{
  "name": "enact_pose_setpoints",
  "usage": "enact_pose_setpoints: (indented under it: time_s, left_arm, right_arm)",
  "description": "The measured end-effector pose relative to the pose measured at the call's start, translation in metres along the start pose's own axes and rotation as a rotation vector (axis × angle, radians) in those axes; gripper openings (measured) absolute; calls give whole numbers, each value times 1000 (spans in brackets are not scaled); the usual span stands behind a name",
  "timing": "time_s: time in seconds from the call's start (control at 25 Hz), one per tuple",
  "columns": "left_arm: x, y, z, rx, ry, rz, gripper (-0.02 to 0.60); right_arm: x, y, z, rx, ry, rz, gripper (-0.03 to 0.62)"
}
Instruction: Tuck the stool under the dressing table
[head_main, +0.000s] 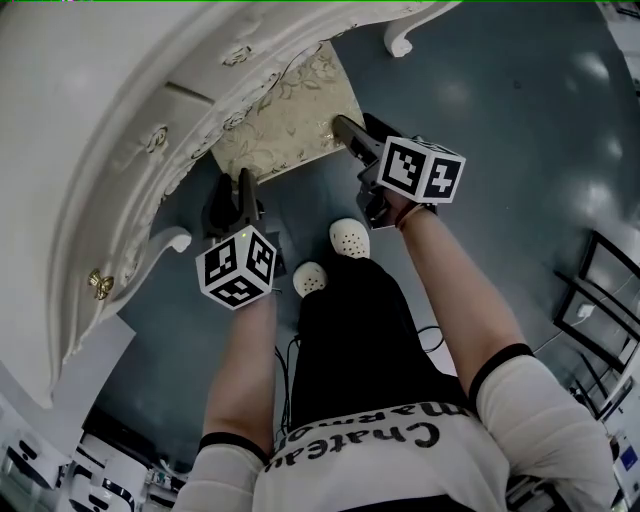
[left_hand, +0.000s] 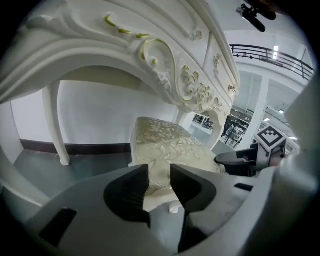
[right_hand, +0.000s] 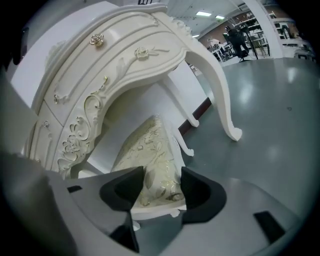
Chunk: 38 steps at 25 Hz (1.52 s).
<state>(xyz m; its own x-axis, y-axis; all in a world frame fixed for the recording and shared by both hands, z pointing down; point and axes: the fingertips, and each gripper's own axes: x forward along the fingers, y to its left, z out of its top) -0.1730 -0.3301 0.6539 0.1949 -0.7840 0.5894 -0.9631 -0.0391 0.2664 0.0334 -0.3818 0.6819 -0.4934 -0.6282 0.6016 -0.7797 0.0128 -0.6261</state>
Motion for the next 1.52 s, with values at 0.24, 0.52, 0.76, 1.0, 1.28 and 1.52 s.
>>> enact_pose_setpoints:
  time_s: [0.24,0.52,0.76,1.0,1.28,1.52]
  left_arm:
    - [-21,33,3,-24,-17,30,147]
    - [-44,58,1,-60,-42,58,147]
    - [-61,76,-4,-76,-64,82,146]
    - [-90,101,-13,-78,-72,112,147]
    - [-116,121,-28,-96,-62,151,147]
    - [-127,126,-34,-79,-63,164,146]
  right_arm:
    - [26,51,-35,-11,38,70,241]
    - [44,97,-72,-69,102,136,225]
    - [62,149,-115,-225,203,252,206]
    - [85,199,-152,-401,226,311,190]
    - [106,238,-178,-479,247,381,172]
    - [120,266,-196,-579,240,413,161]
